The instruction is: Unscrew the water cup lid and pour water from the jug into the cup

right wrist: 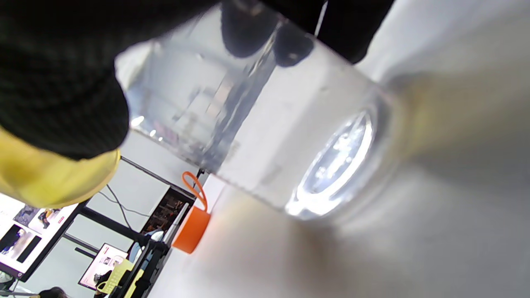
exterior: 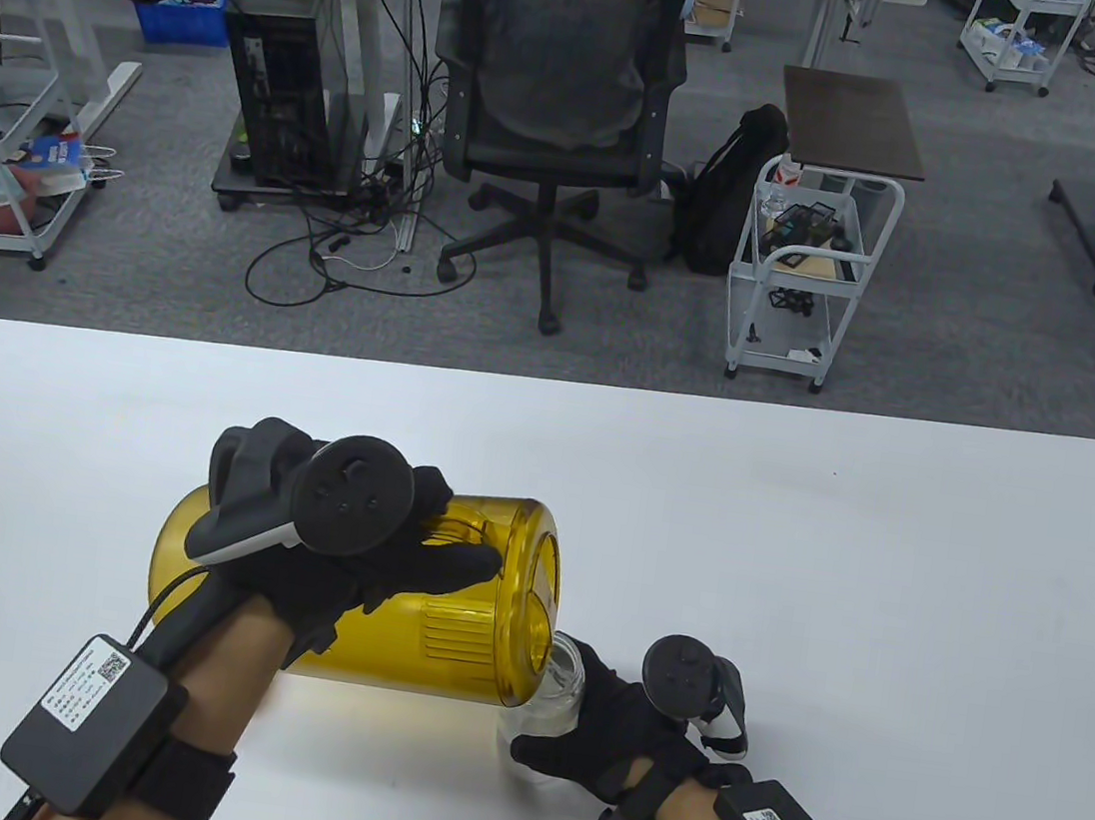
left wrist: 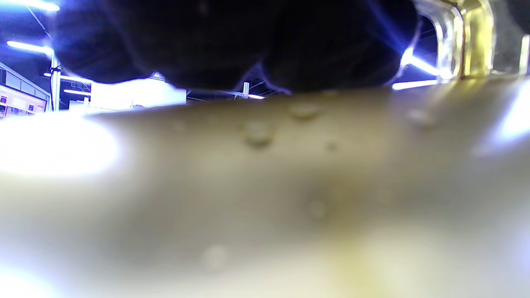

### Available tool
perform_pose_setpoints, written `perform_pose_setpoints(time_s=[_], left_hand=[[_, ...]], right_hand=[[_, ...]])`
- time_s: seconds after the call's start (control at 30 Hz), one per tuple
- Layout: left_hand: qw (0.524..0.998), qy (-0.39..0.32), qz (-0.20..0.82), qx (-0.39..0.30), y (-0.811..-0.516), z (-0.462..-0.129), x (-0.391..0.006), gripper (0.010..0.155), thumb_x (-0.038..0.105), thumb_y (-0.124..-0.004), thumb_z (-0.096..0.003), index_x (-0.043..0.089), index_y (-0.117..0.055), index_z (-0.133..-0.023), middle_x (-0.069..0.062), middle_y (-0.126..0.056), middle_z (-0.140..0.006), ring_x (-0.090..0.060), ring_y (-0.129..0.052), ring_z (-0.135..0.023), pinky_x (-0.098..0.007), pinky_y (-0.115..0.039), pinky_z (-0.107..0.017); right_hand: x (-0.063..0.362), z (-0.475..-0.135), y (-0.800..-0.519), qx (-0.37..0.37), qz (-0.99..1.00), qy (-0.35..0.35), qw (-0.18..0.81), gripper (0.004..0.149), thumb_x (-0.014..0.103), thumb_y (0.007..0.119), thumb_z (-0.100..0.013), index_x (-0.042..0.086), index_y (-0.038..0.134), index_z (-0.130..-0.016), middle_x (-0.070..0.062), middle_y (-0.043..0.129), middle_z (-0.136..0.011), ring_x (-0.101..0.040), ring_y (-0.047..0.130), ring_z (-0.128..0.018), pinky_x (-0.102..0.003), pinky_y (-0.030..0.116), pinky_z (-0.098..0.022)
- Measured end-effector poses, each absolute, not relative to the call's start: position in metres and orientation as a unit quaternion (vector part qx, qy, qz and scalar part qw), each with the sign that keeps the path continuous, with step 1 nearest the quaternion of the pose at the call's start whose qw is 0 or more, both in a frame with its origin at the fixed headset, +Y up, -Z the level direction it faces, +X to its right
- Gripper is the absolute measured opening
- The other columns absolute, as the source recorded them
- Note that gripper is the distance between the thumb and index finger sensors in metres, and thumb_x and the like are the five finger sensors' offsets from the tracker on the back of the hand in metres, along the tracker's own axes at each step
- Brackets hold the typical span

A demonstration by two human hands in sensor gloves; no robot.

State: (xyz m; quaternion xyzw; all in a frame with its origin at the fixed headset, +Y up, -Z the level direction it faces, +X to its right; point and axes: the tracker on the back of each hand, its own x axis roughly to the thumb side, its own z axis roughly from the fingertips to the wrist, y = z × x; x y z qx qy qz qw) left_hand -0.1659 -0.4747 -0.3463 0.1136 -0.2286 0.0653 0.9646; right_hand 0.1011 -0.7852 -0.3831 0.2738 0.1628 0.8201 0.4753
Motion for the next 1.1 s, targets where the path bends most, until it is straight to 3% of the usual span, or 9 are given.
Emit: perform_pose_setpoints(time_s=[1.1], left_hand=[[0.965,-0.230,0.060,0.113,-0.4727,-0.3446,-0.1639,0.078,0.094,-0.069,-0.0217,0.029,-0.100,-0.051,0.007,-0.102,-0.026,-0.020,-0.103,-0.015,-0.045,-0.092,-0.030]], right_hand=[[0.1012,-0.3831,-0.7852,0.274,0.820,0.163,0.475,0.107,0.064,0.105,-0.029,0.033,0.037,-0.105,-0.001,0.051,-0.111,-0.034,0.071,-0.104,-0.055,0.067,-0.079]])
